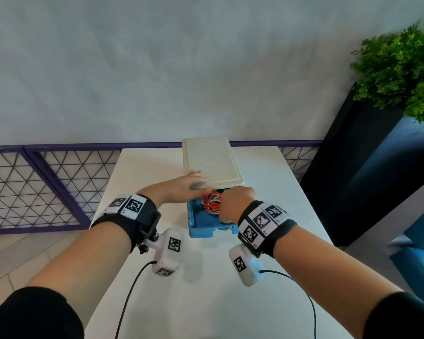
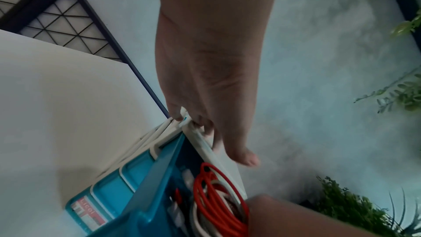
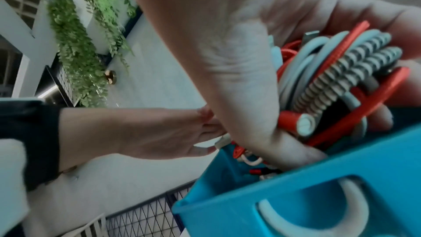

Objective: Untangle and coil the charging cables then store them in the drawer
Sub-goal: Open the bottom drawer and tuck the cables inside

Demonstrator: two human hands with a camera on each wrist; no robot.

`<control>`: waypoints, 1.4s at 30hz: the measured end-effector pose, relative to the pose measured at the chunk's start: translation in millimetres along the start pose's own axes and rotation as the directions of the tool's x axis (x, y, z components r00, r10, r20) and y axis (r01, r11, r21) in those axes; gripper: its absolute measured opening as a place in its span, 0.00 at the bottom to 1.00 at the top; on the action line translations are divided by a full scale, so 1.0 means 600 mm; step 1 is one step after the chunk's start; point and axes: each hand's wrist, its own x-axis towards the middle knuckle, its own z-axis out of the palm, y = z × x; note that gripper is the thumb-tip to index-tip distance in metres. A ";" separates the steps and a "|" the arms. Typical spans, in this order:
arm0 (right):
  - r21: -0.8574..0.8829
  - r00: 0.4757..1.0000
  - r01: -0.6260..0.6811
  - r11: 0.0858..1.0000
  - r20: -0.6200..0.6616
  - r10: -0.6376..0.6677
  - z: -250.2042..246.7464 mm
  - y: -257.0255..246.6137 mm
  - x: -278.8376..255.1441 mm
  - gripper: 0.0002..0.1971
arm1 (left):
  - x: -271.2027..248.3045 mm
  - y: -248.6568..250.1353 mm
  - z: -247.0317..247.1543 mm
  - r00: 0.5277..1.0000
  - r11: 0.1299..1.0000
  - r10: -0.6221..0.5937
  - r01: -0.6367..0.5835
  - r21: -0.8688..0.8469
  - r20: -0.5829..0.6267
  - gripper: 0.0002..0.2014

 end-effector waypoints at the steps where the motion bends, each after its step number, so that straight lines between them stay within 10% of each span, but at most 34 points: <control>1: -0.002 1.000 0.000 1.000 0.013 0.000 0.000 -0.004 0.005 0.12 | 0.001 -0.002 0.003 0.999 1.000 0.011 -0.012 -0.016 -0.050 0.33; 7: 0.030 0.999 0.043 0.999 0.026 -0.044 -0.013 -0.004 0.010 0.10 | 0.014 0.001 0.031 0.937 0.993 0.086 -0.051 0.109 -0.339 0.19; 17: 0.384 0.993 -0.049 0.922 0.115 0.005 -0.012 -0.016 0.040 0.12 | 0.020 0.015 0.037 0.902 0.988 0.060 0.009 0.157 -0.429 0.08; 24: 0.481 0.976 0.218 0.849 -0.085 -0.202 0.001 0.000 0.002 0.21 | 0.002 0.004 0.051 0.948 0.996 0.083 -0.065 0.069 -0.306 0.21; 42: 0.396 0.961 -0.033 0.918 -0.240 0.138 0.080 -0.048 0.016 0.30 | -0.011 -0.003 0.048 0.992 0.993 0.064 -0.053 0.106 -0.105 0.57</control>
